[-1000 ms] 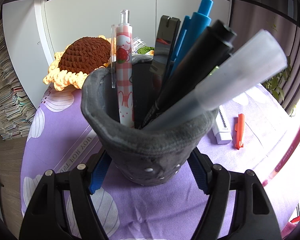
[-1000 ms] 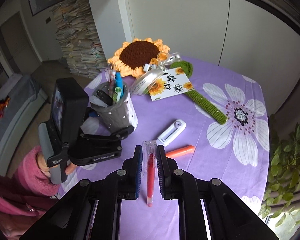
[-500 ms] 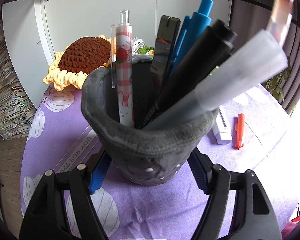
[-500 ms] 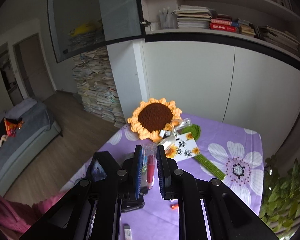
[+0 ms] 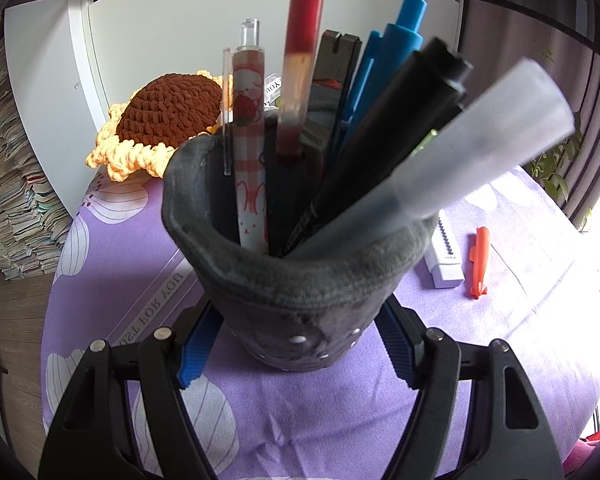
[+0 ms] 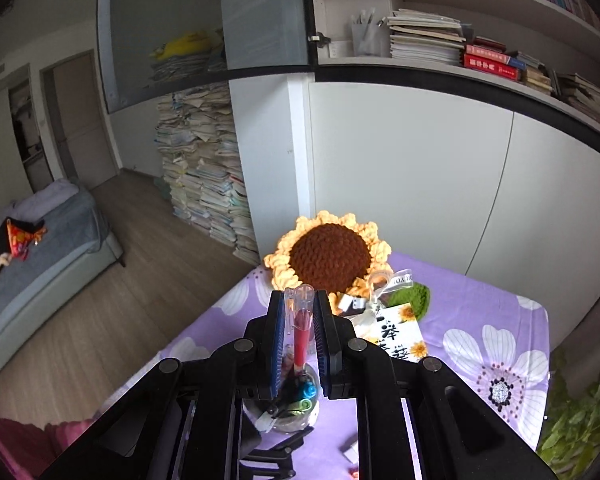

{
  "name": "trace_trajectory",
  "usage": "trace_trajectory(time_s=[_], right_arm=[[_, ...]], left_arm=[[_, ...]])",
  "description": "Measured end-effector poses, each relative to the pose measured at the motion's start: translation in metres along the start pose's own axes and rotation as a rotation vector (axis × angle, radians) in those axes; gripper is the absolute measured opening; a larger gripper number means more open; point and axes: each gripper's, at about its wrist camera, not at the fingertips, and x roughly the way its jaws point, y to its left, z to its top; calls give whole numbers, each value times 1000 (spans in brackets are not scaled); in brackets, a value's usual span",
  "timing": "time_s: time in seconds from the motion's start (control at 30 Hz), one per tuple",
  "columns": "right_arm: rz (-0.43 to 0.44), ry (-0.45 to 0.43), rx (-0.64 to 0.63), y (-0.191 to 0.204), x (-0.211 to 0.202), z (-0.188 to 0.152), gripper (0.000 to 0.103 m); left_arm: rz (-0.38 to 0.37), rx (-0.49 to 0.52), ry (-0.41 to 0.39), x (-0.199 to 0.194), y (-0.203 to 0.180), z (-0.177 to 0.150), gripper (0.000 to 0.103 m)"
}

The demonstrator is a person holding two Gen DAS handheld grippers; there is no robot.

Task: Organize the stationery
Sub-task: 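Lift the red pen and insert it into the held pen holder, then grasp the orange highlighter with the right gripper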

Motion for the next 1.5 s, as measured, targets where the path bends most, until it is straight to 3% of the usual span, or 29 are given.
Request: trace_trajectory(time_s=[0.4,0.57,0.67,0.83,1.0,1.17,1.5], right_arm=[[77,189,55,-9,45,-31,15],[50,131,107,-24,16,-31,15],[-14,135,132,-41,1,-38,16],[-134,341,255,-83,20,-87,16],[-120,469,436,-113,35,-139,16],[-82,512,616,-133,46,-158,16],[-57,563,761,-149,69,-168,20]], left_arm=[[0,0,0,0,0,0,72],[0,0,0,0,0,0,72],[0,0,0,0,0,0,72],[0,0,1,0,0,0,72],[0,0,1,0,-1,0,72],[0,0,1,0,-1,0,72],[0,0,1,0,-1,0,72]])
